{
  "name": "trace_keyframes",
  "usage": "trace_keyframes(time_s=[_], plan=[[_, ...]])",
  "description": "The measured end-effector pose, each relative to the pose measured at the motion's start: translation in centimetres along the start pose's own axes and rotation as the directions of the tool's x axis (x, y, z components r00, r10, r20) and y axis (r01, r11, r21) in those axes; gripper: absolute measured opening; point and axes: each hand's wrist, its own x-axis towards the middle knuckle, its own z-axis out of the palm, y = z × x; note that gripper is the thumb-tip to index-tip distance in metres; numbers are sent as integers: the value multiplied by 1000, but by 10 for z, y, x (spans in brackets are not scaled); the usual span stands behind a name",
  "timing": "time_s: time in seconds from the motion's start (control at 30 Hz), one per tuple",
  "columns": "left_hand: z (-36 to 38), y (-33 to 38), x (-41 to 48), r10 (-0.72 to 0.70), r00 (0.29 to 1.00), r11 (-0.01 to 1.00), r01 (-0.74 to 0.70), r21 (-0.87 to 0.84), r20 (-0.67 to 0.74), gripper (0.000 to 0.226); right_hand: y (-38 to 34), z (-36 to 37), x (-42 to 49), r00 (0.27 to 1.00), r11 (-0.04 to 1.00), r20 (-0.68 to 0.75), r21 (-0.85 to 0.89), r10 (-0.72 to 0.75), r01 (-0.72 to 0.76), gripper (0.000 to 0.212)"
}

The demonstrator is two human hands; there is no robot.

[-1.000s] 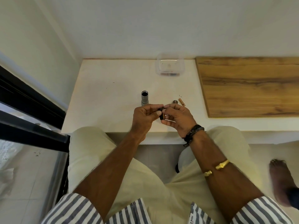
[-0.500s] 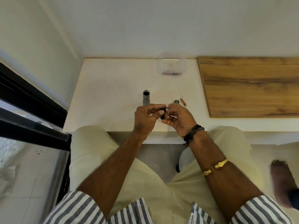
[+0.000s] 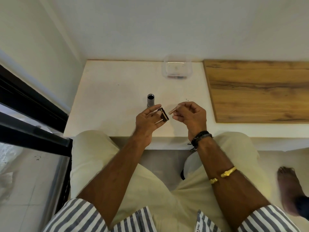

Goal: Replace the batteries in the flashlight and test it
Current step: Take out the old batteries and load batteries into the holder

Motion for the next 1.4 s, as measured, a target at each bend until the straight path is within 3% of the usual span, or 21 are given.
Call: trace_keyframes(time_s=[0.13,0.23,0.37,0.5,0.87,1.03,1.13,1.23,1.3,1.4], plan=[[-5,1,3,-183,982,957,186,-221,35,25,-2,-13,13,995,989,-92,149,28,-14,11],[-3,1,3,-192,981,958,196,-211,39,25,-1,-23,27,975,983,-220,181,21,19,11],[-1,0,0,-194,979,960,204,-190,66,25,9,-33,46,912,998,-404,-37,-63,52,15],[0,3,-1,-177,969,949,215,-232,172,26,23,-34,55,881,956,-447,-293,-153,18,13],[4,7,-4,-110,958,962,169,-215,263,28,33,-36,57,908,783,-339,-621,-245,-20,10],[3,8,-5,-112,962,964,166,-208,248,28,31,-35,55,915,763,-316,-646,-251,-14,13],[0,7,-5,-107,972,984,134,-116,211,27,22,-30,47,910,799,-325,-601,-258,12,12],[0,6,-6,-42,985,999,42,5,167,27,10,-17,30,963,914,-251,-405,-93,-17,9],[2,5,-6,21,988,997,-32,68,150,28,4,-7,14,993,956,-78,-273,88,-106,10],[5,2,-7,102,986,982,-122,144,134,27,1,4,-5,967,955,114,-219,228,-199,6]])
